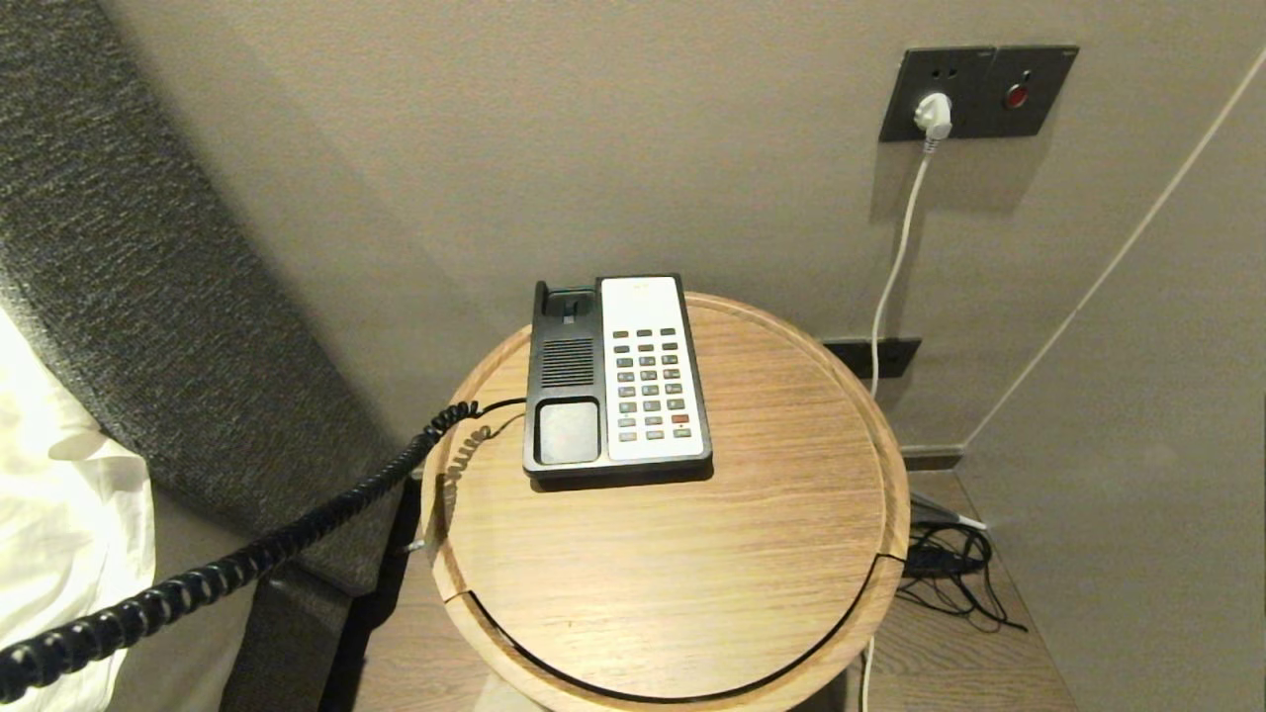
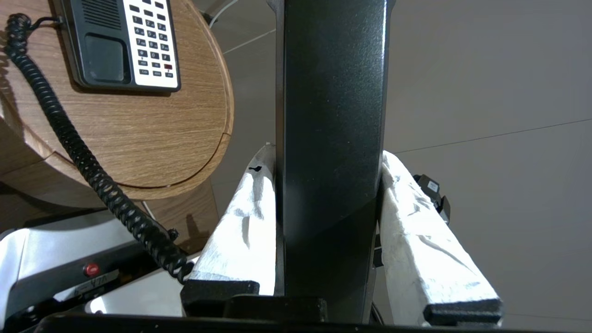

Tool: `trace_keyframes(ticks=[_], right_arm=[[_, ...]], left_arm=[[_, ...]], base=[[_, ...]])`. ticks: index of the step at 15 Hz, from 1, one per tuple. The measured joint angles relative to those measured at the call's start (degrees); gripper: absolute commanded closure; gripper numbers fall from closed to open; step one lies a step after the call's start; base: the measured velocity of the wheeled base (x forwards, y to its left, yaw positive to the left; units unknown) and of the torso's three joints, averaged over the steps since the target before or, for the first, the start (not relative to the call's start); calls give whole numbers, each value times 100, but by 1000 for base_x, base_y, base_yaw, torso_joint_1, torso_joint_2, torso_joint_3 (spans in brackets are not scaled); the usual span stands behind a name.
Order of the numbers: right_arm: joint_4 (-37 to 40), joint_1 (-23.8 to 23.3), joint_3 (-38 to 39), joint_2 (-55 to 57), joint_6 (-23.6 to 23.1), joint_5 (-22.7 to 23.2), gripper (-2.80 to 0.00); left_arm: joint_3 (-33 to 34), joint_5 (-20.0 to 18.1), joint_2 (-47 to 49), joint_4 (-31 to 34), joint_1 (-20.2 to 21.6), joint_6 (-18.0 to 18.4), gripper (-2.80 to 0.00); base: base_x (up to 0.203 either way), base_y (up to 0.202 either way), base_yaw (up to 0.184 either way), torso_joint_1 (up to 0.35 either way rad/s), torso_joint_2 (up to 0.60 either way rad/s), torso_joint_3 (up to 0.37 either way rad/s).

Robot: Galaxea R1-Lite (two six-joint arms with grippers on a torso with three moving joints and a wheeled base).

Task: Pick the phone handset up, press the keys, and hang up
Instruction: Dial the number

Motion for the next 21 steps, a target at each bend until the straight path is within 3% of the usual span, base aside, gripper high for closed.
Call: trace_keyframes(ticks=[8,12,17,21], right_arm=[[10,0,0,0,-53,2,0],[194,0,-462,-6,384,-63,0],[2563,0,-3791,158,1026,582,0],[3718,0,-6249,1828,2087,1428,0]], left_arm=[[88,0,0,-13,22,14,0],[111,-2,-41,-9,22,24,0],[111,-10,-80,-13,24,23,0],[114,-2,-49,-46,11,42,0]], base=[[0,0,0,0,0,0],[0,0,0,0,0,0],[0,0,0,0,0,0],[0,0,0,0,0,0]])
